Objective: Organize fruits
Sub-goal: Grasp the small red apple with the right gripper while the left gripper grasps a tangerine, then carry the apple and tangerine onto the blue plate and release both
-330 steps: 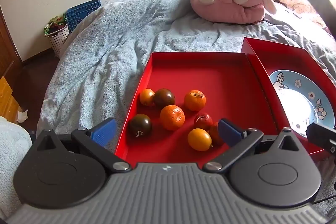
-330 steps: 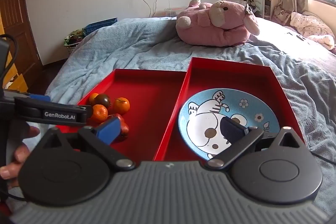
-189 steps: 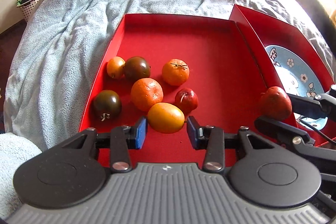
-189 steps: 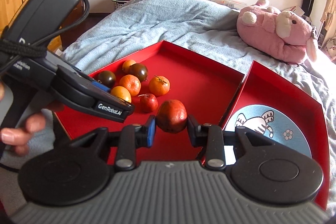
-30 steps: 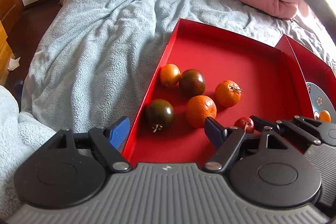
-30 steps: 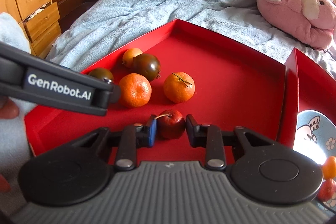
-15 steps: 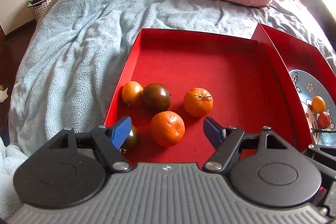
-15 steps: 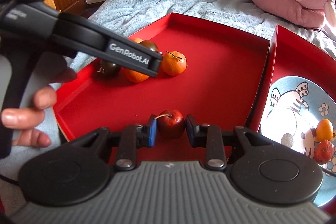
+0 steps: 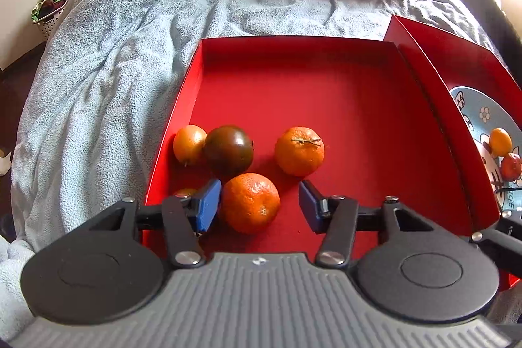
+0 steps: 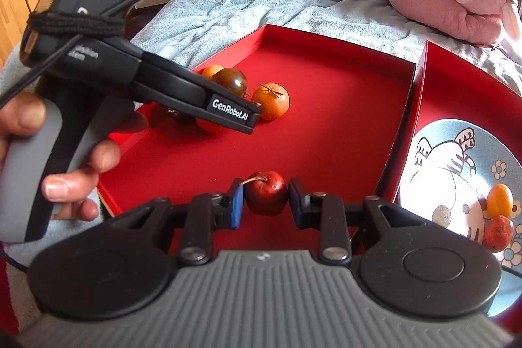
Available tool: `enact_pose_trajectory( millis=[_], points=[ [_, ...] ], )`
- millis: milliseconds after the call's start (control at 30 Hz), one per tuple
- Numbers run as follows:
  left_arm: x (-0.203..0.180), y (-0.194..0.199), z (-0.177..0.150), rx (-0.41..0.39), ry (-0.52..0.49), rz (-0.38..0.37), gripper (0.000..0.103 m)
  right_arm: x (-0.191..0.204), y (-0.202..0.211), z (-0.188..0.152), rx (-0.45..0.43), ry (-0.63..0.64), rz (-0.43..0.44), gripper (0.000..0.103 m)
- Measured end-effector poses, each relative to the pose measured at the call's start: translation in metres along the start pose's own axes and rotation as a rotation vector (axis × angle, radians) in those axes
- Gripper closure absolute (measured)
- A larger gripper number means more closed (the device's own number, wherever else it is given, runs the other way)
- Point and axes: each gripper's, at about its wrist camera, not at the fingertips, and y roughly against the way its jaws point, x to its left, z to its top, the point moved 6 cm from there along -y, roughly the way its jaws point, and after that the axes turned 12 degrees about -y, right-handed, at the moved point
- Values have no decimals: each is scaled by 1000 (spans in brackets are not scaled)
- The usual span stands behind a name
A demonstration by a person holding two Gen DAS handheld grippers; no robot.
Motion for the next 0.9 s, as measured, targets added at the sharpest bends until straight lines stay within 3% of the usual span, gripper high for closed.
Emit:
enact_pose_trajectory(
  millis=[100, 233, 900],
  points=[
    [-6, -2, -2, 10, -54, 44, 45, -1, 1, 1, -5, 0, -2, 70],
    [6, -10, 0, 31, 15, 39, 57, 0, 3, 0, -8, 5, -6, 70],
    [-1, 26, 1, -23, -2, 51, 58, 5, 40, 0, -89, 53, -32, 70]
  ],
)
